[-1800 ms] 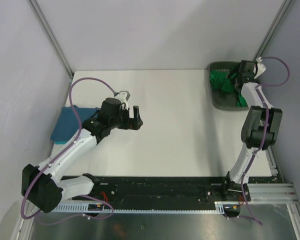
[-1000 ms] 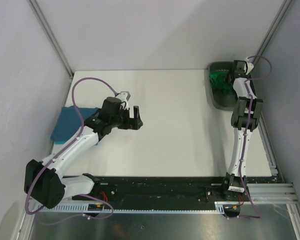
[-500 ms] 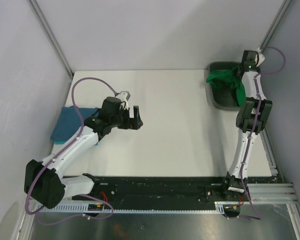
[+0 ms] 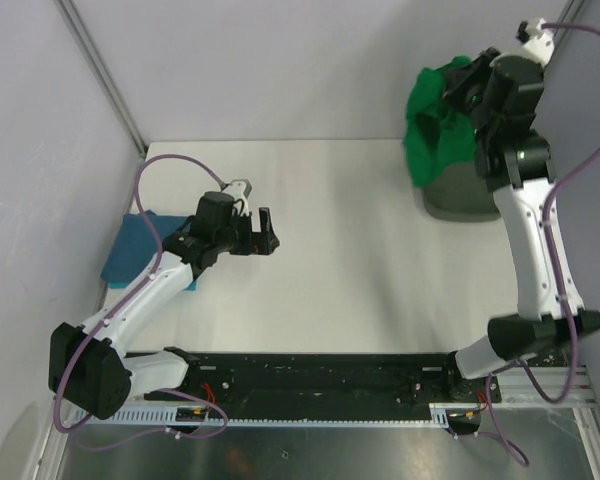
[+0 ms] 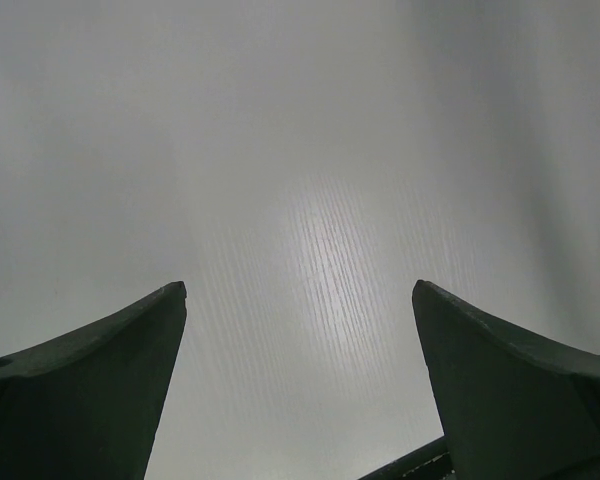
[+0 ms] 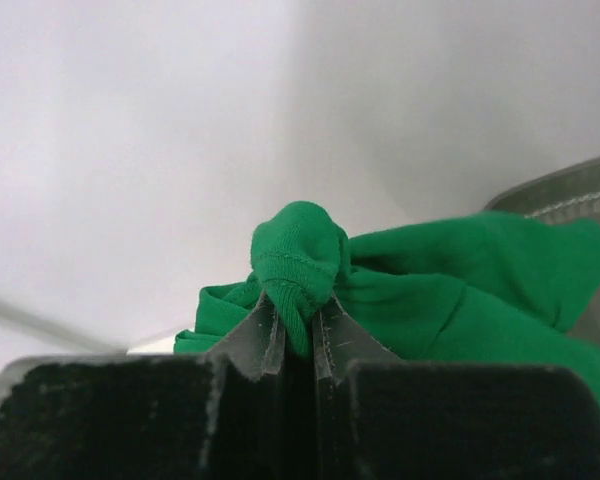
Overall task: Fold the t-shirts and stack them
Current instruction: Move the tshirt to the center of the board, then flatten out the tshirt
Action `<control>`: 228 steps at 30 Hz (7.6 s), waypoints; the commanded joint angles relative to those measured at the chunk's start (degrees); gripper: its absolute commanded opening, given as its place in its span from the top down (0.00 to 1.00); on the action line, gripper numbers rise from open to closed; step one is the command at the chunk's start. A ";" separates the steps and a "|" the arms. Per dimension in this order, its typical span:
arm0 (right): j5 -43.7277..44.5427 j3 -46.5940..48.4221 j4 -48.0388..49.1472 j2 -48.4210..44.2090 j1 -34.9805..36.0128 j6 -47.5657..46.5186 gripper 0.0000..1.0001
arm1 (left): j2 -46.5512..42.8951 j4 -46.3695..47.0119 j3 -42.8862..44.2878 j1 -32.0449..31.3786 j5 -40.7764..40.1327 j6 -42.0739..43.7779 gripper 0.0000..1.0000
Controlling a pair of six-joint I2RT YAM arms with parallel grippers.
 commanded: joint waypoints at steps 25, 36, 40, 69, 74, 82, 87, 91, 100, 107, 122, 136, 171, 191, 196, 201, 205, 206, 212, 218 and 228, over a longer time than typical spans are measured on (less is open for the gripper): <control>-3.74 -47.97 -4.50 -15.96 18.41 3.53 0.21 | -3.60 5.82 -11.83 -1.66 6.15 -12.81 0.00; -4.32 -56.28 0.81 -12.49 28.30 5.66 0.42 | -3.83 8.01 -15.38 -2.32 6.30 -16.18 0.01; -3.84 -56.87 2.00 -8.31 28.80 4.65 0.43 | -3.85 8.08 -15.85 -2.27 6.55 -16.22 0.00; 1.71 -57.01 -4.01 -22.39 21.65 2.28 1.00 | 9.12 11.64 -13.24 -12.14 5.15 -17.25 0.27; -0.95 -57.05 -7.58 -29.83 15.96 1.66 1.00 | 12.95 12.19 -11.67 -13.95 4.26 -18.20 0.32; -1.23 -57.03 -11.61 -32.63 14.49 1.52 1.00 | 14.23 12.44 -10.19 -14.27 -1.82 -22.78 0.42; -0.97 -57.00 -12.35 -33.35 14.41 1.46 1.00 | 13.69 12.40 -10.38 -14.23 -7.22 -24.85 0.46; -1.33 -57.02 -12.61 -33.39 14.48 1.54 1.00 | 16.32 12.40 -9.12 -14.24 -8.19 -25.47 0.47; -1.44 -57.04 -13.02 -34.32 14.49 1.84 1.00 | 21.13 12.36 -6.13 -14.86 -8.97 -25.34 0.51; -1.58 -57.03 -12.67 -34.78 14.42 1.89 1.00 | 23.88 12.18 -5.04 -16.83 -11.05 -26.25 0.72; 0.01 -51.85 -12.61 -38.56 7.43 -0.18 1.00 | -5.72 -3.93 11.42 0.23 -21.41 -19.11 1.00; -0.36 -36.39 -13.46 -46.25 6.22 -2.09 1.00 | -19.87 -11.62 22.37 7.59 -25.21 -16.25 1.00; -8.19 -6.14 27.40 -4.78 2.47 -8.57 1.00 | 42.62 -2.59 92.85 24.03 7.18 -25.12 1.00; -12.77 -63.94 17.05 -31.89 2.04 1.95 1.00 | 13.73 4.82 12.40 32.29 8.29 -21.91 1.00; -20.01 -78.91 14.00 -31.39 5.42 5.38 1.00 | 10.36 6.23 -7.22 32.22 3.47 -22.66 1.00; -23.48 -83.73 12.90 -29.62 13.89 4.68 0.83 | 9.53 6.83 -12.29 32.19 3.04 -22.52 1.00; -22.84 -81.80 8.73 -29.07 14.44 3.33 0.44 | 9.52 6.79 -12.22 32.13 4.06 -22.00 1.00; -22.52 -81.18 8.03 -29.66 13.63 2.96 0.38 | 9.37 6.83 -12.20 32.13 4.15 -21.92 1.00; -19.29 -77.73 7.12 -30.21 3.00 2.29 0.29 | 8.74 6.71 -11.87 32.18 3.94 -21.11 1.00; -16.82 -76.10 13.25 -21.05 -0.71 3.36 0.44 | 8.65 6.59 -11.50 32.23 4.12 -20.80 1.00; -10.61 -69.86 15.04 -6.65 -1.47 1.44 0.55 | 6.88 3.77 -11.66 32.58 -2.93 -20.73 1.00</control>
